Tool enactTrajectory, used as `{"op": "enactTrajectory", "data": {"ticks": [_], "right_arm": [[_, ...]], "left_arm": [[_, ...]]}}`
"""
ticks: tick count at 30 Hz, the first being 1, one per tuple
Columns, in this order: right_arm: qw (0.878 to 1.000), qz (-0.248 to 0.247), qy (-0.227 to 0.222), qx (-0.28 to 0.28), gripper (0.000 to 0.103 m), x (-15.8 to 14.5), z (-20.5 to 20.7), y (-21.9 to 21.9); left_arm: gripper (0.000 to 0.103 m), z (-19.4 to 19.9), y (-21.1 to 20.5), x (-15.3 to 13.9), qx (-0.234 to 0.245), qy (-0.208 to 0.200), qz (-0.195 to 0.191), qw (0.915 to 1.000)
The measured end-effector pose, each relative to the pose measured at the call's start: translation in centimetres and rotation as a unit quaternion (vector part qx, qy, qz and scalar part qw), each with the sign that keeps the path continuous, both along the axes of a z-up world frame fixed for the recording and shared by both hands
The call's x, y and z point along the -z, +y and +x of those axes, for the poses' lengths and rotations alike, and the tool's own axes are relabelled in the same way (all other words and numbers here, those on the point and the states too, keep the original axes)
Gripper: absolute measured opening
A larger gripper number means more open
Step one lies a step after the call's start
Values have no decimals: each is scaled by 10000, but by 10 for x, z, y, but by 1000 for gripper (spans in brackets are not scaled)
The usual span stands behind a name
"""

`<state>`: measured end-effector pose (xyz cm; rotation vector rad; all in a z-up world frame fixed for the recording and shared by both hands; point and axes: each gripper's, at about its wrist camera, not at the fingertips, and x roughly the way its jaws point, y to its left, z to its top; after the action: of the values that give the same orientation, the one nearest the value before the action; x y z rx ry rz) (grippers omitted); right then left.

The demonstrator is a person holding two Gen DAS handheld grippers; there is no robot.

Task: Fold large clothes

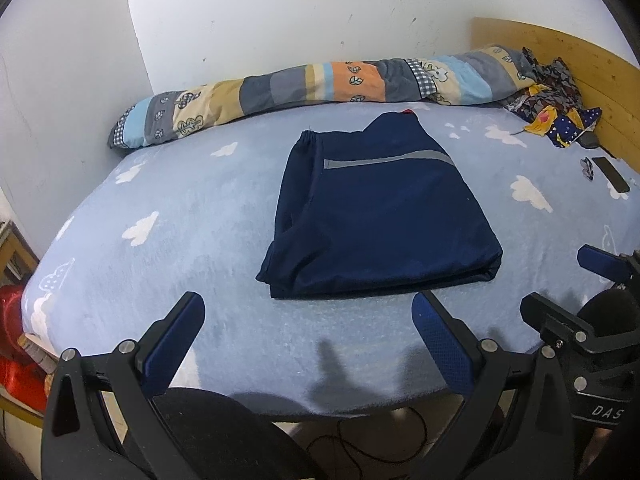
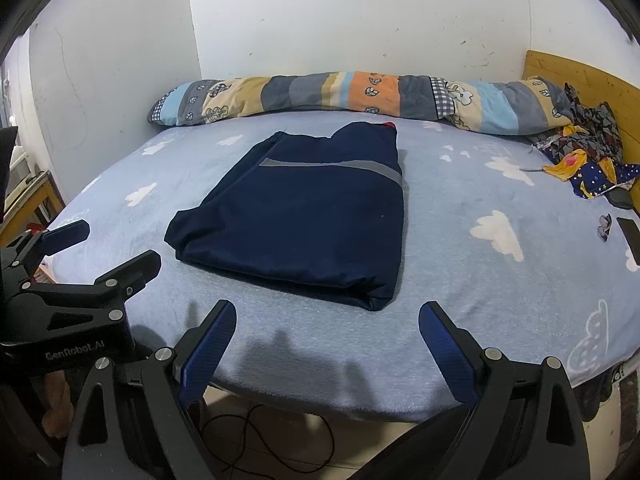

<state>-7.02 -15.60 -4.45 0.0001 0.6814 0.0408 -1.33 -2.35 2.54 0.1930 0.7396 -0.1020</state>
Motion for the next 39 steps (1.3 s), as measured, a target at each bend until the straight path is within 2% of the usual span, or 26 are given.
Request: {"op": "enactTrajectory", "data": {"ticks": [39], "right_arm": [[10000, -34, 53, -71, 95, 3, 1, -2]], "left_arm": [[103, 6, 5, 7, -99, 266, -72, 9996]]}}
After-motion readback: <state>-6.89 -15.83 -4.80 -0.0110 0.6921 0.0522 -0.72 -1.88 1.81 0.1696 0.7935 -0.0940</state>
